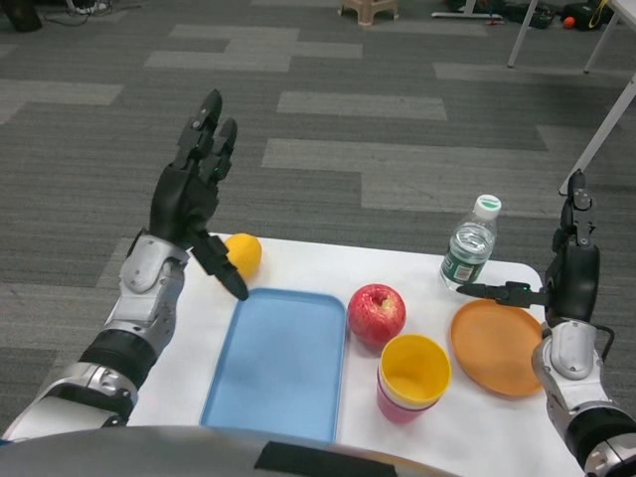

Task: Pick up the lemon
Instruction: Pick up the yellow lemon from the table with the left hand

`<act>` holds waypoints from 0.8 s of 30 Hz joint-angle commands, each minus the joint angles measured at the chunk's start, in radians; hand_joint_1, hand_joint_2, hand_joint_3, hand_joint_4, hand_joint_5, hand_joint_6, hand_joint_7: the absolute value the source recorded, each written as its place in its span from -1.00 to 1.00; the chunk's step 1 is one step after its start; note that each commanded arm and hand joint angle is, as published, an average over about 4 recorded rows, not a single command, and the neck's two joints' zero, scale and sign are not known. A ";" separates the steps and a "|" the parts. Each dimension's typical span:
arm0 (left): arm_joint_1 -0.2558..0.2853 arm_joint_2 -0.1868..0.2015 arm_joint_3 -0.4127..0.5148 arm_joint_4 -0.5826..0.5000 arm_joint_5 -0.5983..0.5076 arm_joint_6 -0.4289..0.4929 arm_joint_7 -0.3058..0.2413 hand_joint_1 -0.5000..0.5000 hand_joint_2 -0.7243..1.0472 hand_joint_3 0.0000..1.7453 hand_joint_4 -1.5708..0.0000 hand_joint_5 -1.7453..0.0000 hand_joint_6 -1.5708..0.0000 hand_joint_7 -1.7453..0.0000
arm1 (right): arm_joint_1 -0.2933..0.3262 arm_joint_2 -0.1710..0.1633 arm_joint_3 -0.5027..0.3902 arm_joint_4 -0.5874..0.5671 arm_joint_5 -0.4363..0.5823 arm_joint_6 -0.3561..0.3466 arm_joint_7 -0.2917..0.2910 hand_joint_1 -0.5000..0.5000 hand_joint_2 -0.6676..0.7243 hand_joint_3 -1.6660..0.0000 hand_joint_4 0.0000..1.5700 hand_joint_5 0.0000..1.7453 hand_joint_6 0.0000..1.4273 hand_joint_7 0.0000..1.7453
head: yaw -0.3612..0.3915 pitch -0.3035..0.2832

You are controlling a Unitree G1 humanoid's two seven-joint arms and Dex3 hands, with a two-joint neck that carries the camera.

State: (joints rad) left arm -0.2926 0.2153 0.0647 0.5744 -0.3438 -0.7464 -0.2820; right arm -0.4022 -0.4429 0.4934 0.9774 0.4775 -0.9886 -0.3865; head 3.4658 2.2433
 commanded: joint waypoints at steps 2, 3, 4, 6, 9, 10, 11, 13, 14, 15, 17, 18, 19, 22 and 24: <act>0.040 0.050 0.039 0.037 0.002 0.025 -0.020 -1.00 -1.00 -0.90 1.00 1.00 1.00 1.00 | 0.005 -0.010 -0.003 -0.005 0.009 -0.004 -0.008 -0.83 0.00 0.90 -1.00 -1.00 -1.00 -1.00 | 0.005 -0.002; 0.045 0.056 0.044 0.042 0.002 0.028 -0.022 -1.00 -1.00 -0.90 1.00 1.00 1.00 1.00 | 0.005 -0.010 -0.003 -0.004 0.010 -0.004 -0.008 -0.83 0.00 0.90 -1.00 -1.00 -1.00 -1.00 | 0.007 -0.003; 0.049 0.062 0.051 0.047 0.002 0.036 -0.026 -1.00 -1.00 -0.90 1.00 1.00 1.00 1.00 | 0.005 -0.010 -0.002 -0.003 0.010 -0.004 -0.008 -0.83 0.00 0.90 -1.00 -1.00 -1.00 -1.00 | 0.007 -0.003; 0.056 0.077 0.062 0.059 0.002 0.050 -0.032 -1.00 -1.00 -0.90 1.00 1.00 1.00 1.00 | 0.005 -0.011 0.001 0.000 0.010 -0.004 -0.008 -0.83 0.00 0.90 -1.00 -1.00 -1.00 -1.00 | 0.015 -0.007; 0.052 0.120 0.065 0.114 0.002 0.081 -0.047 -1.00 -1.00 -0.90 1.00 1.00 1.00 1.00 | 0.003 -0.016 0.012 0.007 0.011 -0.004 -0.010 -0.83 0.05 0.90 -1.00 -1.00 -1.00 -1.00 | 0.024 -0.009; 0.048 0.136 0.062 0.133 0.002 0.090 -0.053 -1.00 -1.00 -0.90 1.00 1.00 1.00 1.00 | 0.002 -0.017 0.016 0.008 0.012 -0.004 -0.011 -0.83 0.07 0.90 -1.00 -1.00 -1.00 -1.00 | 0.025 -0.010; 0.039 0.159 0.050 0.154 0.002 0.099 -0.060 -1.00 -1.00 -0.90 1.00 1.00 1.00 1.00 | 0.001 -0.019 0.019 0.009 0.012 -0.004 -0.012 -0.83 0.09 0.90 -1.00 -1.00 -1.00 -1.00 | 0.027 -0.012; 0.009 0.239 -0.007 0.205 0.001 0.142 -0.077 -1.00 -1.00 -0.90 1.00 1.00 1.00 1.00 | -0.002 -0.025 0.029 0.010 0.012 -0.004 -0.013 -0.83 0.09 0.93 -1.00 -1.00 -1.00 -1.00 | 0.028 -0.013; -0.006 0.279 -0.039 0.228 0.002 0.165 -0.084 -1.00 -1.00 -0.90 1.00 1.00 1.00 1.00 | -0.002 -0.028 0.034 0.010 0.012 -0.004 -0.014 -0.83 0.09 0.93 -1.00 -1.00 -1.00 -1.00 | 0.028 -0.013; -0.024 0.314 -0.067 0.243 0.012 0.195 -0.096 -1.00 -1.00 -0.90 1.00 1.00 1.00 1.00 | -0.003 -0.030 0.038 0.010 0.012 -0.004 -0.014 -0.83 0.09 0.93 -1.00 -1.00 -1.00 -1.00 | 0.028 -0.014; -0.053 0.345 -0.089 0.262 0.043 0.235 -0.118 -1.00 -1.00 -0.90 1.00 1.00 1.00 1.00 | -0.003 -0.031 0.042 0.009 0.012 -0.004 -0.014 -0.83 0.09 0.90 -1.00 -1.00 -1.00 -1.00 | 0.028 -0.014; -0.069 0.358 -0.097 0.273 0.065 0.255 -0.129 -1.00 -1.00 -0.90 1.00 1.00 1.00 1.00 | -0.003 -0.032 0.043 0.009 0.012 -0.004 -0.014 -0.83 0.09 0.90 -1.00 -1.00 -1.00 -1.00 | 0.028 -0.014; -0.086 0.366 -0.099 0.287 0.090 0.267 -0.135 -1.00 -1.00 -0.90 1.00 1.00 1.00 1.00 | -0.003 -0.033 0.045 0.009 0.012 -0.004 -0.014 -0.83 0.09 0.90 -1.00 -1.00 -1.00 -1.00 | 0.028 -0.014; -0.155 0.381 -0.102 0.337 0.200 0.303 -0.163 -1.00 -1.00 -0.90 1.00 1.00 1.00 1.00 | -0.003 -0.034 0.054 0.009 0.013 -0.004 -0.014 -0.83 0.09 0.90 -1.00 -1.00 -1.00 -1.00 | 0.025 -0.013; -0.201 0.381 -0.103 0.370 0.282 0.321 -0.177 -1.00 -1.00 -0.90 1.00 1.00 1.00 1.00 | -0.003 -0.034 0.057 0.009 0.013 -0.004 -0.015 -0.83 0.09 0.90 -1.00 -1.00 -1.00 -1.00 | 0.022 -0.011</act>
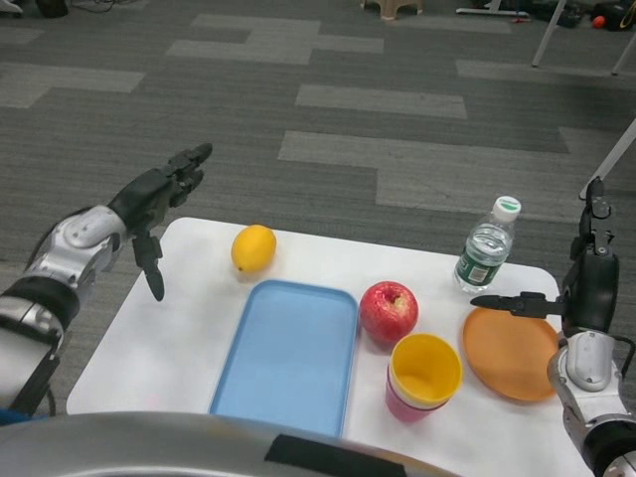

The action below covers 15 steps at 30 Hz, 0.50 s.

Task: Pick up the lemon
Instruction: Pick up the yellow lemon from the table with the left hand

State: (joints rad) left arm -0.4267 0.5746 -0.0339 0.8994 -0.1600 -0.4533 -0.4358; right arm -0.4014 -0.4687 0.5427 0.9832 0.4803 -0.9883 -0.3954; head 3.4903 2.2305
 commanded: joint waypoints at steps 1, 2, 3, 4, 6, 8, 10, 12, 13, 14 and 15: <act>-0.093 0.020 -0.006 0.059 0.150 0.044 -0.030 -1.00 -1.00 -0.90 1.00 1.00 1.00 1.00 | -0.004 -0.008 0.010 0.004 0.011 -0.004 -0.006 -0.83 0.09 0.90 -1.00 -1.00 -1.00 -1.00 | -0.005 0.003; -0.109 0.019 -0.007 0.065 0.189 0.058 -0.033 -1.00 -1.00 -0.90 1.00 1.00 1.00 1.00 | -0.004 -0.008 0.010 0.004 0.011 -0.004 -0.006 -0.83 0.09 0.90 -1.00 -1.00 -1.00 -1.00 | -0.007 0.003; -0.126 0.016 -0.016 0.065 0.225 0.072 -0.033 -1.00 -1.00 -0.90 1.00 1.00 1.00 1.00 | -0.004 -0.008 0.010 0.005 0.011 -0.004 -0.006 -0.83 0.09 0.90 -1.00 -1.00 -1.00 -1.00 | -0.008 0.002; -0.151 0.007 -0.030 0.066 0.280 0.087 -0.028 -1.00 -1.00 -0.90 1.00 1.00 1.00 1.00 | -0.004 -0.008 0.011 0.007 0.011 -0.004 -0.006 -0.83 0.09 0.90 -1.00 -1.00 -1.00 -1.00 | -0.009 0.003; -0.195 -0.016 -0.060 0.070 0.366 0.100 -0.011 -1.00 -1.00 -0.90 1.00 1.00 1.00 1.00 | -0.004 -0.006 0.011 0.010 0.011 -0.004 -0.007 -0.83 0.09 0.90 -1.00 -1.00 -1.00 -1.00 | -0.013 0.003; -0.228 -0.041 -0.081 0.083 0.422 0.104 0.010 -1.00 -1.00 -0.90 1.00 1.00 1.00 1.00 | -0.004 -0.004 0.013 0.014 0.011 -0.004 -0.007 -0.83 0.09 0.90 -1.00 -1.00 -1.00 -1.00 | -0.017 0.003; -0.259 -0.063 -0.104 0.105 0.458 0.106 0.032 -1.00 -1.00 -0.90 1.00 1.00 1.00 1.00 | -0.005 -0.002 0.014 0.017 0.011 -0.003 -0.007 -0.83 0.09 0.90 -1.00 -1.00 -1.00 -1.00 | -0.012 0.007; -0.297 -0.081 -0.150 0.133 0.490 0.112 0.057 -1.00 -1.00 -0.90 1.00 1.00 1.00 1.00 | -0.010 0.000 0.016 0.023 0.011 -0.002 -0.007 -0.83 0.09 0.90 -1.00 -1.00 -1.00 -1.00 | -0.007 0.011; -0.320 -0.090 -0.187 0.148 0.507 0.116 0.071 -1.00 -1.00 -0.90 1.00 1.00 1.00 1.00 | -0.012 0.002 0.016 0.026 0.011 -0.001 -0.007 -0.83 0.09 0.90 -1.00 -1.00 -1.00 -1.00 | -0.005 0.014; -0.336 -0.094 -0.217 0.157 0.517 0.118 0.079 -1.00 -1.00 -0.90 1.00 1.00 1.00 1.00 | -0.014 0.003 0.016 0.028 0.011 0.000 -0.007 -0.83 0.09 0.90 -1.00 -1.00 -1.00 -1.00 | -0.007 0.013; -0.349 -0.098 -0.241 0.167 0.523 0.120 0.086 -1.00 -1.00 -0.90 1.00 1.00 1.00 1.00 | -0.014 0.004 0.016 0.028 0.011 0.000 -0.008 -0.83 0.09 0.90 -1.00 -1.00 -1.00 -1.00 | -0.008 0.015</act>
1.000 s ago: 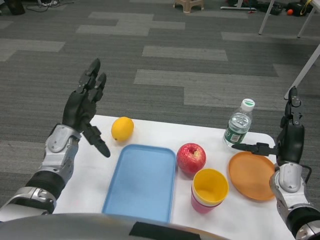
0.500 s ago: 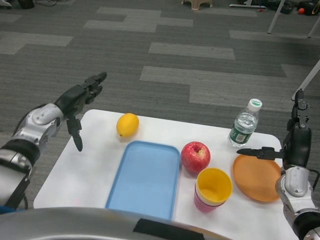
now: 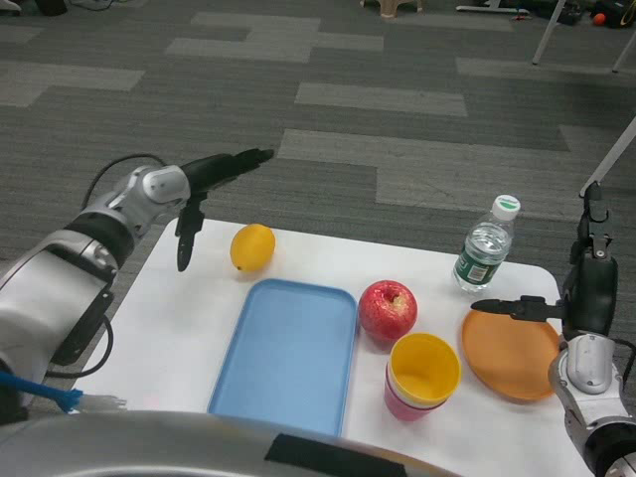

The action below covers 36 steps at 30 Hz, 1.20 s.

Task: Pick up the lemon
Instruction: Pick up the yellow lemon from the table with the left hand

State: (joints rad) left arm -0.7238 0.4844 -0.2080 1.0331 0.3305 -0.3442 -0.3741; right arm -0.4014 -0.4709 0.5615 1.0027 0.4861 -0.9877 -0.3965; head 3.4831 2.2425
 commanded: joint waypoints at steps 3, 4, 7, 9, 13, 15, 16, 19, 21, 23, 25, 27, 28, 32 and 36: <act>-0.093 -0.027 -0.131 0.080 0.053 0.022 0.046 -1.00 -1.00 -0.90 1.00 1.00 1.00 1.00 | -0.016 0.009 -0.002 0.010 0.005 0.001 -0.010 -0.83 0.11 0.90 -0.99 -1.00 -1.00 -1.00 | 0.000 0.008; -0.103 -0.034 -0.144 0.096 0.060 0.029 0.051 -1.00 -1.00 -0.93 1.00 1.00 1.00 1.00 | -0.016 0.009 -0.002 0.011 0.005 0.003 -0.011 -0.83 0.11 0.90 -0.99 -1.00 -1.00 -1.00 | 0.001 0.008; -0.121 -0.048 -0.169 0.130 0.073 0.053 0.059 -1.00 -1.00 -0.93 1.00 1.00 1.00 1.00 | -0.017 0.009 -0.001 0.013 0.005 0.007 -0.012 -0.83 0.11 0.90 -0.98 -1.00 -1.00 -1.00 | 0.000 0.007; -0.130 -0.054 -0.191 0.150 0.088 0.061 0.065 -1.00 -1.00 -0.90 1.00 1.00 1.00 1.00 | -0.017 0.008 0.001 0.014 0.005 0.007 -0.012 -0.83 0.11 0.90 -0.96 -1.00 -1.00 -1.00 | -0.001 0.006; -0.144 -0.062 -0.268 0.179 0.113 0.066 0.079 -1.00 -1.00 -0.90 1.00 1.00 1.00 1.00 | -0.019 0.008 0.002 0.017 0.005 0.007 -0.012 -0.83 0.09 0.90 -0.96 -1.00 -1.00 -1.00 | 0.005 0.002; -0.154 -0.065 -0.353 0.189 0.111 0.067 0.085 -1.00 -1.00 -0.90 1.00 1.00 1.00 1.00 | -0.020 0.010 0.003 0.017 0.005 0.007 -0.012 -0.83 0.09 0.93 -0.96 -1.00 -1.00 -1.00 | 0.004 0.002; -0.157 -0.067 -0.386 0.194 0.108 0.067 0.088 -1.00 -1.00 -0.90 1.00 1.00 1.00 1.00 | -0.020 0.010 0.003 0.017 0.005 0.007 -0.012 -0.83 0.09 0.95 -0.96 -1.00 -1.00 -1.00 | 0.003 0.001; -0.161 -0.085 -0.448 0.218 0.102 0.065 0.100 -1.00 -1.00 -0.90 1.00 1.00 1.00 1.00 | -0.020 0.012 0.003 0.017 0.005 0.006 -0.012 -0.83 0.09 0.93 -0.99 -1.00 -1.00 -1.00 | 0.003 0.000; -0.161 -0.102 -0.474 0.236 0.101 0.065 0.109 -1.00 -1.00 -0.90 1.00 1.00 1.00 1.00 | -0.020 0.013 0.003 0.018 0.005 0.007 -0.012 -0.83 0.09 0.90 -0.98 -1.00 -1.00 -1.00 | 0.002 -0.001; -0.161 -0.116 -0.490 0.252 0.101 0.065 0.117 -1.00 -1.00 -0.90 1.00 1.00 1.00 1.00 | -0.020 0.015 0.004 0.018 0.005 0.008 -0.012 -0.83 0.11 0.90 -0.96 -1.00 -1.00 -1.00 | -0.001 0.000; -0.161 -0.124 -0.507 0.263 0.100 0.065 0.123 -1.00 -1.00 -0.90 1.00 1.00 1.00 1.00 | -0.019 0.016 0.003 0.017 0.005 0.008 -0.012 -0.83 0.11 0.90 -0.96 -1.00 -1.00 -1.00 | -0.004 0.001; -0.161 -0.132 -0.526 0.272 0.099 0.065 0.128 -1.00 -1.00 -0.90 1.00 1.00 1.00 1.00 | -0.019 0.017 0.002 0.016 0.005 0.008 -0.012 -0.83 0.14 0.90 -0.98 -1.00 -1.00 -1.00 | -0.006 0.001; -0.161 -0.137 -0.534 0.280 0.099 0.066 0.130 -1.00 -1.00 -0.90 1.00 1.00 1.00 1.00 | -0.019 0.018 0.001 0.015 0.005 0.008 -0.012 -0.83 0.16 0.90 -0.98 -1.00 -1.00 -1.00 | -0.006 0.001; -0.161 -0.150 -0.540 0.309 0.099 0.071 0.132 -1.00 -1.00 -0.90 1.00 1.00 1.00 1.00 | -0.019 0.018 -0.002 0.012 0.005 0.008 -0.012 -0.83 0.14 0.90 -0.96 -1.00 -1.00 -1.00 | -0.005 -0.002; -0.161 -0.153 -0.543 0.327 0.104 0.073 0.130 -1.00 -1.00 -0.93 1.00 1.00 1.00 1.00 | -0.017 0.018 -0.002 0.011 0.005 0.007 -0.012 -0.83 0.11 0.90 -0.98 -1.00 -1.00 -1.00 | -0.003 -0.006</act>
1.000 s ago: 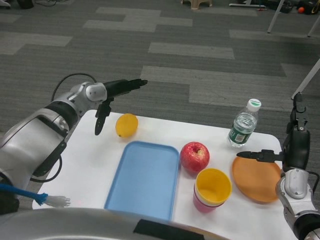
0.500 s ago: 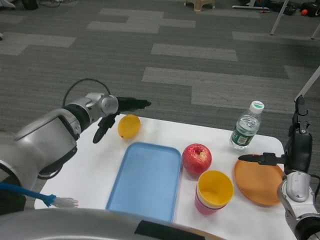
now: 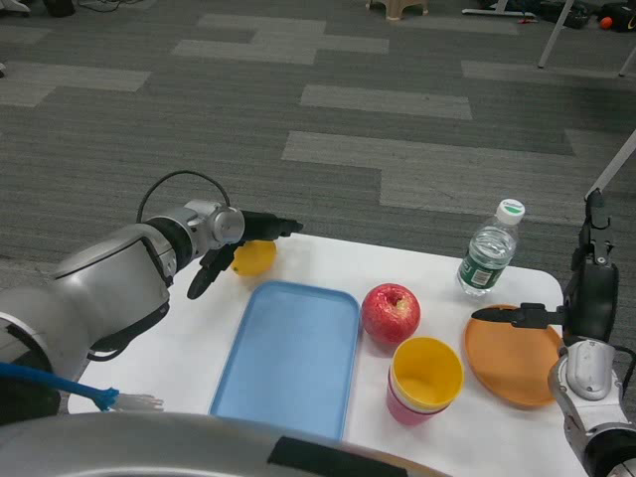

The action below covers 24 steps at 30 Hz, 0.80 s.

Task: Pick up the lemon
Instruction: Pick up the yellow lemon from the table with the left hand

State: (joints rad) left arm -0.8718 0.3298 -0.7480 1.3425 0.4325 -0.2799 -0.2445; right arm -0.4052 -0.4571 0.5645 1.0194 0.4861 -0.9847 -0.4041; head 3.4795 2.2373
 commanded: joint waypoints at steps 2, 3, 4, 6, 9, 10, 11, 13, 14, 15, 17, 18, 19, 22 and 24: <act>-0.013 0.000 -0.004 0.020 0.008 0.008 0.001 -1.00 -1.00 -0.95 1.00 1.00 1.00 1.00 | -0.013 0.005 -0.005 -0.005 0.005 0.005 -0.004 -0.83 0.16 0.90 -0.97 -1.00 -1.00 -1.00 | 0.000 0.000; -0.013 -0.002 -0.004 0.020 0.009 0.008 0.001 -1.00 -1.00 -0.95 1.00 1.00 1.00 1.00 | -0.013 0.005 -0.005 -0.005 0.005 0.005 -0.004 -0.83 0.18 0.90 -0.96 -1.00 -1.00 -1.00 | 0.000 0.000; -0.013 -0.003 -0.004 0.021 0.009 0.008 0.001 -1.00 -1.00 -0.93 1.00 1.00 1.00 1.00 | -0.012 0.005 -0.005 -0.005 0.005 0.005 -0.004 -0.83 0.16 0.90 -0.96 -1.00 -1.00 -1.00 | 0.000 0.000; -0.013 -0.005 -0.003 0.022 0.009 0.009 0.002 -1.00 -1.00 -0.90 1.00 1.00 1.00 1.00 | -0.012 0.005 -0.006 -0.006 0.005 0.005 -0.004 -0.83 0.16 0.90 -0.96 -1.00 -1.00 -1.00 | 0.000 0.000; -0.013 -0.007 -0.001 0.024 0.007 0.012 0.002 -1.00 -1.00 -0.93 1.00 1.00 1.00 1.00 | -0.010 0.005 -0.007 -0.007 0.005 0.005 -0.004 -0.83 0.14 0.90 -0.96 -1.00 -1.00 -1.00 | 0.000 0.000; -0.013 -0.007 0.000 0.024 0.007 0.014 0.001 -1.00 -1.00 -0.95 1.00 1.00 1.00 1.00 | -0.009 0.005 -0.007 -0.008 0.005 0.005 -0.004 -0.83 0.14 0.90 -0.97 -1.00 -1.00 -1.00 | 0.001 -0.001; -0.013 -0.008 0.001 0.025 0.007 0.016 0.001 -1.00 -1.00 -0.95 1.00 1.00 1.00 1.00 | -0.009 0.005 -0.008 -0.008 0.005 0.005 -0.004 -0.83 0.16 0.90 -0.98 -1.00 -1.00 -1.00 | 0.001 -0.002; -0.013 -0.008 0.003 0.026 0.006 0.020 0.001 -1.00 -1.00 -0.93 1.00 1.00 1.00 1.00 | -0.008 0.005 -0.009 -0.008 0.005 0.005 -0.004 -0.83 0.14 0.90 -0.99 -1.00 -1.00 -1.00 | 0.002 -0.003; -0.013 -0.008 0.005 0.027 0.005 0.021 0.001 -1.00 -1.00 -0.90 1.00 1.00 1.00 1.00 | -0.007 0.005 -0.009 -0.008 0.005 0.005 -0.004 -0.83 0.11 0.90 -0.99 -1.00 -1.00 -1.00 | 0.002 -0.002; -0.013 -0.009 0.007 0.027 0.005 0.023 0.001 -1.00 -1.00 -0.90 1.00 1.00 1.00 1.00 | -0.007 0.005 -0.009 -0.008 0.005 0.005 -0.004 -0.83 0.11 0.90 -0.98 -1.00 -1.00 -1.00 | 0.001 -0.002; -0.012 -0.010 0.011 0.029 0.004 0.025 0.001 -1.00 -1.00 -0.90 1.00 1.00 1.00 1.00 | -0.007 0.005 -0.010 -0.008 0.005 0.005 -0.004 -0.83 0.14 0.90 -0.97 -1.00 -1.00 -1.00 | 0.001 -0.002; -0.012 -0.010 0.012 0.029 0.004 0.027 0.000 -1.00 -1.00 -0.90 1.00 1.00 1.00 1.00 | -0.007 0.005 -0.010 -0.009 0.005 0.005 -0.004 -0.83 0.14 0.90 -0.97 -1.00 -1.00 -1.00 | 0.000 -0.002; -0.012 -0.010 0.012 0.029 0.003 0.028 0.000 -1.00 -1.00 -0.90 1.00 1.00 1.00 1.00 | -0.007 0.005 -0.010 -0.009 0.005 0.005 -0.004 -0.83 0.11 0.90 -0.97 -1.00 -1.00 -1.00 | 0.001 -0.002; -0.011 -0.012 0.012 0.030 0.003 0.033 -0.002 -1.00 -1.00 -0.95 1.00 1.00 1.00 1.00 | -0.007 0.005 -0.011 -0.010 0.005 0.004 -0.004 -0.83 0.11 0.90 -0.96 -1.00 -1.00 -1.00 | 0.001 -0.002; -0.010 -0.012 0.012 0.030 0.002 0.036 -0.003 -1.00 -1.00 -0.93 1.00 1.00 1.00 1.00 | -0.007 0.005 -0.011 -0.010 0.005 0.004 -0.004 -0.83 0.14 0.90 -0.96 -1.00 -1.00 -1.00 | 0.000 -0.003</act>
State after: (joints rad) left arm -0.8718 0.3196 -0.7400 1.3667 0.4403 -0.2537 -0.2446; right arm -0.4051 -0.4570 0.5639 1.0189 0.4860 -0.9847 -0.4041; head 3.4797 2.2345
